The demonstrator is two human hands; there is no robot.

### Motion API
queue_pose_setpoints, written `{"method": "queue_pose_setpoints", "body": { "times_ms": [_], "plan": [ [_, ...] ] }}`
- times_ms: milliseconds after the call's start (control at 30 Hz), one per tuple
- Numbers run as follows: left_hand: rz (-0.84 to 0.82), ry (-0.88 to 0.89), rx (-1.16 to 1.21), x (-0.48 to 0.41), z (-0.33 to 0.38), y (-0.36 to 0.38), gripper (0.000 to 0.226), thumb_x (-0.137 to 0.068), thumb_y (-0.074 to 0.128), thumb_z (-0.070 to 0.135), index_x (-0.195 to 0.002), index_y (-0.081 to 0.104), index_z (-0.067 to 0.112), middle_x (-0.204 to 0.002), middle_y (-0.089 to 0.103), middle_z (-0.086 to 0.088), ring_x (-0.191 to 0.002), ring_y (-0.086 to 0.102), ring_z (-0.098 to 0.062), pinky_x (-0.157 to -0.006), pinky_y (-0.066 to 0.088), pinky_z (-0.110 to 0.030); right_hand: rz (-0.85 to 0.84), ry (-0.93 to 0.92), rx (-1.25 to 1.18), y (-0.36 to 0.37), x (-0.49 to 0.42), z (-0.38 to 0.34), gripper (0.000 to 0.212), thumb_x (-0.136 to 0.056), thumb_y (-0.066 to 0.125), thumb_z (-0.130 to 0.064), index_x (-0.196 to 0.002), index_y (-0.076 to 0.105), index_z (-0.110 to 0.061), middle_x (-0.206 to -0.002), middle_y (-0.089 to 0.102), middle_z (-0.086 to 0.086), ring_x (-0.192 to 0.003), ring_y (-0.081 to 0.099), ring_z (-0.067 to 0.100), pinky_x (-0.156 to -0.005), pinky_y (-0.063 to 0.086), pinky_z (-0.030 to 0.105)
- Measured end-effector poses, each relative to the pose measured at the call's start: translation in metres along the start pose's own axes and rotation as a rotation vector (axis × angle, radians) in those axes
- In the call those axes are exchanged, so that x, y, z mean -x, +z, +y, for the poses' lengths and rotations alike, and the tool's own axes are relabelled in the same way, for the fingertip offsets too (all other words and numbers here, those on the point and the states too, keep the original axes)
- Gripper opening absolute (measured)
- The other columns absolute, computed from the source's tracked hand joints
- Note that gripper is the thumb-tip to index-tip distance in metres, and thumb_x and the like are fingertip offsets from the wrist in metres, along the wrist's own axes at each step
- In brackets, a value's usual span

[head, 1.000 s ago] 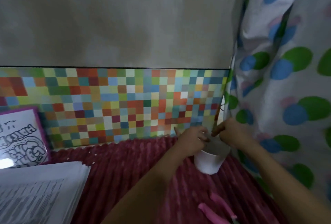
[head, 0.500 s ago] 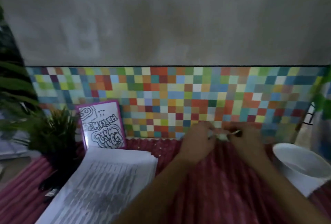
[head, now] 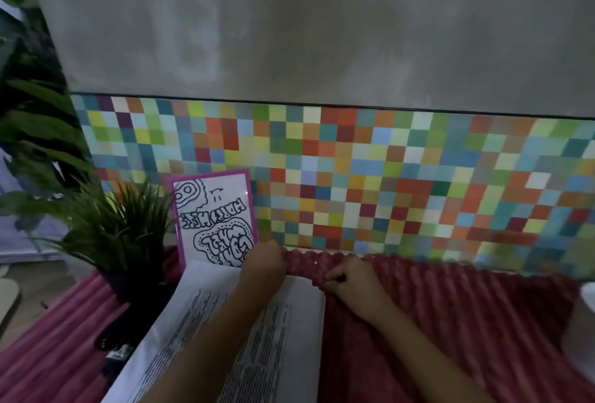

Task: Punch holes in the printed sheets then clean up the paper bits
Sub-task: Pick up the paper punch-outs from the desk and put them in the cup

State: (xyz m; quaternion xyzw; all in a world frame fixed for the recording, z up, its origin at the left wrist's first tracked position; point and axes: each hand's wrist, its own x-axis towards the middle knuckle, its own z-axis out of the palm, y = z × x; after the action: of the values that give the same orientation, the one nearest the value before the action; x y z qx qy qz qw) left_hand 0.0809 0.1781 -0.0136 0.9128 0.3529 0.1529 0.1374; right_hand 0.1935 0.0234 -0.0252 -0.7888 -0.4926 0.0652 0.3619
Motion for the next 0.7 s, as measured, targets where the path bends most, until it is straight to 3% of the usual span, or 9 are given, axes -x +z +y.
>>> {"method": "queue_pose_setpoints", "body": {
  "times_ms": [33,100,200,333,433,500,567,700],
  "plan": [
    [-0.013,-0.005,-0.009,-0.001,0.002,0.000,0.035,-0.091,0.056,0.015,-0.060,0.041,0.015,-0.079,0.064,-0.015,-0.082,0.066,-0.027,-0.062,0.035,-0.027,-0.001,-0.010,0.017,0.001,-0.001,0.001,0.026,-0.073,0.071,-0.004,-0.053,0.056,0.004,-0.051,0.056,0.013,-0.045,0.042,0.011,-0.051,0.037,0.021],
    [-0.014,-0.017,-0.026,0.000,0.005,-0.001,0.026,-0.092,0.058,0.015,-0.067,0.053,0.010,-0.085,0.068,-0.016,-0.086,0.067,-0.029,-0.065,0.041,-0.030,0.014,-0.023,0.045,0.005,-0.001,0.004,0.021,-0.071,0.068,-0.002,-0.054,0.059,0.004,-0.056,0.061,0.015,-0.048,0.042,0.013,-0.057,0.041,0.026],
    [0.056,0.001,-0.020,0.003,0.005,0.004,0.020,-0.095,0.056,0.012,-0.088,0.066,-0.004,-0.088,0.070,-0.020,-0.086,0.068,-0.034,-0.072,0.049,-0.038,0.075,-0.007,0.097,0.012,0.003,0.006,0.015,-0.071,0.065,0.005,-0.057,0.066,0.001,-0.067,0.064,0.013,-0.056,0.041,0.003,-0.060,0.035,0.021],
    [0.165,0.061,-0.049,0.003,0.006,0.005,0.017,-0.089,0.065,0.007,-0.075,0.067,-0.001,-0.070,0.067,-0.016,-0.067,0.068,-0.030,-0.058,0.050,-0.034,0.286,0.093,-0.007,0.013,-0.002,0.008,0.013,-0.079,0.068,0.002,-0.067,0.072,-0.002,-0.074,0.059,0.001,-0.067,0.049,0.006,-0.067,0.033,0.019],
    [0.021,-0.033,-0.094,0.003,0.011,-0.001,0.021,-0.099,0.050,0.014,-0.097,0.065,0.000,-0.095,0.069,-0.014,-0.092,0.067,-0.029,-0.077,0.050,-0.033,0.303,0.120,-0.011,0.012,-0.011,0.007,0.014,-0.077,0.068,0.000,-0.063,0.070,0.000,-0.062,0.054,-0.008,-0.060,0.047,-0.001,-0.066,0.036,0.022],
    [-0.041,-0.042,-0.114,-0.002,0.011,-0.001,0.021,-0.099,0.049,0.014,-0.105,0.063,0.000,-0.104,0.068,-0.015,-0.099,0.065,-0.029,-0.081,0.049,-0.033,0.262,0.143,0.059,0.018,-0.015,0.009,0.023,-0.075,0.066,-0.001,-0.052,0.061,-0.004,-0.058,0.056,-0.001,-0.055,0.049,0.004,-0.062,0.043,0.027],
    [-0.045,-0.024,-0.121,-0.003,0.013,-0.004,0.020,-0.098,0.050,0.016,-0.104,0.061,0.000,-0.102,0.066,-0.014,-0.096,0.063,-0.028,-0.076,0.045,-0.030,0.238,0.166,0.125,0.026,-0.020,0.015,0.026,-0.074,0.062,-0.005,-0.050,0.053,-0.012,-0.061,0.058,0.004,-0.058,0.056,0.016,-0.059,0.045,0.027],
    [0.027,0.061,-0.013,-0.009,0.026,-0.008,0.015,-0.097,0.052,0.019,-0.092,0.060,0.007,-0.089,0.055,-0.006,-0.078,0.054,-0.019,-0.067,0.039,-0.026,0.243,0.195,0.205,0.036,-0.024,0.022,0.015,-0.087,0.053,-0.010,-0.077,0.064,-0.008,-0.089,0.066,0.008,-0.081,0.065,0.026,-0.062,0.040,0.029]
  ]
}}
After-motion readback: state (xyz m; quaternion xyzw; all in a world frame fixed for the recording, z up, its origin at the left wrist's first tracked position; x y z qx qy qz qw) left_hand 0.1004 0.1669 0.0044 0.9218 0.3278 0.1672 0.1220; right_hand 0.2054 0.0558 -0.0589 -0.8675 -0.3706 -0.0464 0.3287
